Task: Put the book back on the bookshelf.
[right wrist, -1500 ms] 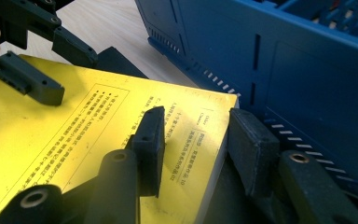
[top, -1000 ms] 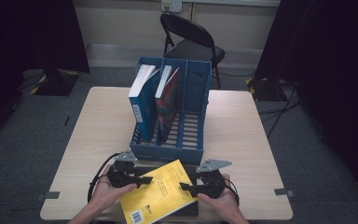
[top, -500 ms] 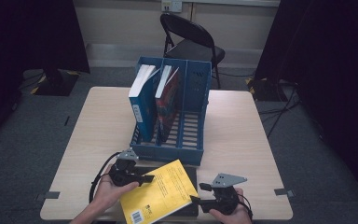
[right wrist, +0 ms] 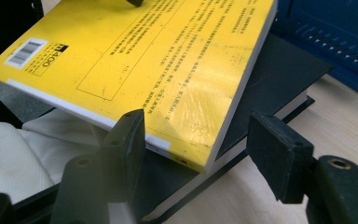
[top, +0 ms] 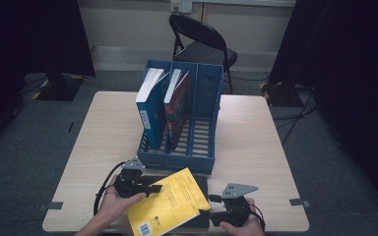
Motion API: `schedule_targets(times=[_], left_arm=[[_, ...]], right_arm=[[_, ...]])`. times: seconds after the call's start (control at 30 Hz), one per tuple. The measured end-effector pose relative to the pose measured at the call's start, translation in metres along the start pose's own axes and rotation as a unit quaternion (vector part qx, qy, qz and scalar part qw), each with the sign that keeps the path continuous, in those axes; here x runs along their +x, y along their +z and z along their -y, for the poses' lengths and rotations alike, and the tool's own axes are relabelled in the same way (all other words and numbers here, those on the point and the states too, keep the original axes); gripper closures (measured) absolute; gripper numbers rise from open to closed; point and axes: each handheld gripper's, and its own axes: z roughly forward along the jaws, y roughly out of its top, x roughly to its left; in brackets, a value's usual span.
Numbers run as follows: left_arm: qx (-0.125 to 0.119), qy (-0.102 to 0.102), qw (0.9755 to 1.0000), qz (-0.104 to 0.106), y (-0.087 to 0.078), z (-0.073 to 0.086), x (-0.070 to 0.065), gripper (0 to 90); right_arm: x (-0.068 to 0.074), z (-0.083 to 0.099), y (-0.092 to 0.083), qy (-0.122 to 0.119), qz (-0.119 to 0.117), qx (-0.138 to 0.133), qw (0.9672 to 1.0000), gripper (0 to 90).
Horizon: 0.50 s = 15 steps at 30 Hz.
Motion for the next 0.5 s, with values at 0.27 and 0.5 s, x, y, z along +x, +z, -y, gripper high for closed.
schedule_targets(times=[0.27, 0.5], left_arm=[[0.008, -0.004, 0.9999, -0.007, -0.014, 0.012, -0.003, 58.8], [0.015, -0.023, 0.9996, -0.006, -0.027, 0.027, -0.010, 59.0]], right_arm=[[-0.009, -0.011, 0.006, -0.001, 0.021, -0.003, 0.9998, 46.9], [-0.013, -0.024, 0.016, -0.009, 0.060, -0.010, 0.9981, 54.5]])
